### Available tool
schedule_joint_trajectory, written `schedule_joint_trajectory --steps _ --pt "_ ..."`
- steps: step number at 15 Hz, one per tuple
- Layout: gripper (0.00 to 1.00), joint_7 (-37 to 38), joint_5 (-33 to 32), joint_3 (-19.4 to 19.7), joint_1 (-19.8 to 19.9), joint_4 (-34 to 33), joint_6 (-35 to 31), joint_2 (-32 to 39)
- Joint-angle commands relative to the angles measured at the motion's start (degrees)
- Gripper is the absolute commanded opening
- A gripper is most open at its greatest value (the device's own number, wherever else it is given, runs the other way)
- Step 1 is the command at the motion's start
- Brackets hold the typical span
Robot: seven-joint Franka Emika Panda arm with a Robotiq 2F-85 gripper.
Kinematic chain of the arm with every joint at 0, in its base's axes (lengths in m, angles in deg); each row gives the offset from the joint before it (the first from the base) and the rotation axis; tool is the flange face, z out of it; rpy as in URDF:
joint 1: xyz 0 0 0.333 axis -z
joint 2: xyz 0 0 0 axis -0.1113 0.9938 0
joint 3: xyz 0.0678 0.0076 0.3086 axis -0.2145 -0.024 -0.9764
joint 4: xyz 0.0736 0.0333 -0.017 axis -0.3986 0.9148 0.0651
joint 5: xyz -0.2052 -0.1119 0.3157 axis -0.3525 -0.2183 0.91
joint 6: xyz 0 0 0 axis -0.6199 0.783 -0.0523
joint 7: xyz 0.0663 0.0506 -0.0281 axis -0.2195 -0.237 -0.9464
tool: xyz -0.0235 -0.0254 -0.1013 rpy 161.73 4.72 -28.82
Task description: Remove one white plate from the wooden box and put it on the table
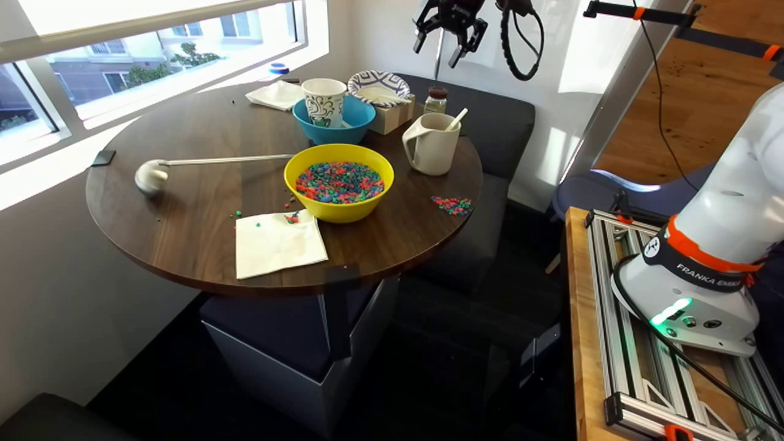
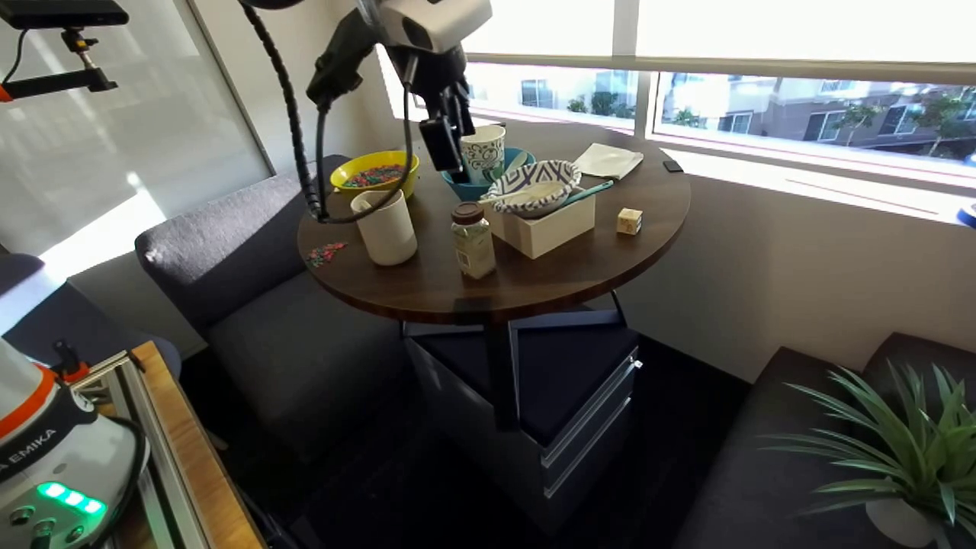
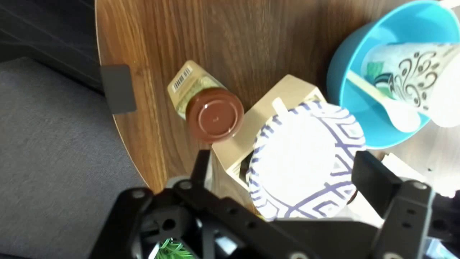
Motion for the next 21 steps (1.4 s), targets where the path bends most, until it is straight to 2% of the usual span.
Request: schedule_joint_trajectory --steps 1,3,4,5,9,10,12,14,15,17,18,21 --pt "1.00 -5.01 11.12 1.71 0.67 -9.76 2.06 9.51" --pt "1.00 -4.16 12.73 1.19 1.35 -13.91 1.53 14.00" --pt "1.00 -2.05 10.75 1.18 1.59 -15.31 1.75 15.69" --pt "1.00 -3.55 10.15 0.94 1.50 -10.81 0.20 11.03" --pt "1.00 -2.60 10.02 0.66 1.82 -14.50 0.17 15.58" --pt "1.00 -8.79 16.05 -0.80 3.20 -14.52 0.01 16.25" --pt "1.00 -17.62 24.84 -2.38 5.65 -16.04 4.40 18.03" --pt "1.00 -24.25 29.87 -2.42 7.34 -17.76 10.26 20.24" --pt "1.00 -26.30 30.90 -2.11 7.97 -18.80 13.53 21.34" --pt "1.00 -26.64 30.13 -1.02 8.67 -21.28 15.99 23.31" --pt "1.00 -24.74 28.36 -0.91 7.28 -17.91 13.09 20.54" --pt "1.00 -25.59 28.53 -0.80 8.49 -20.41 14.82 22.62"
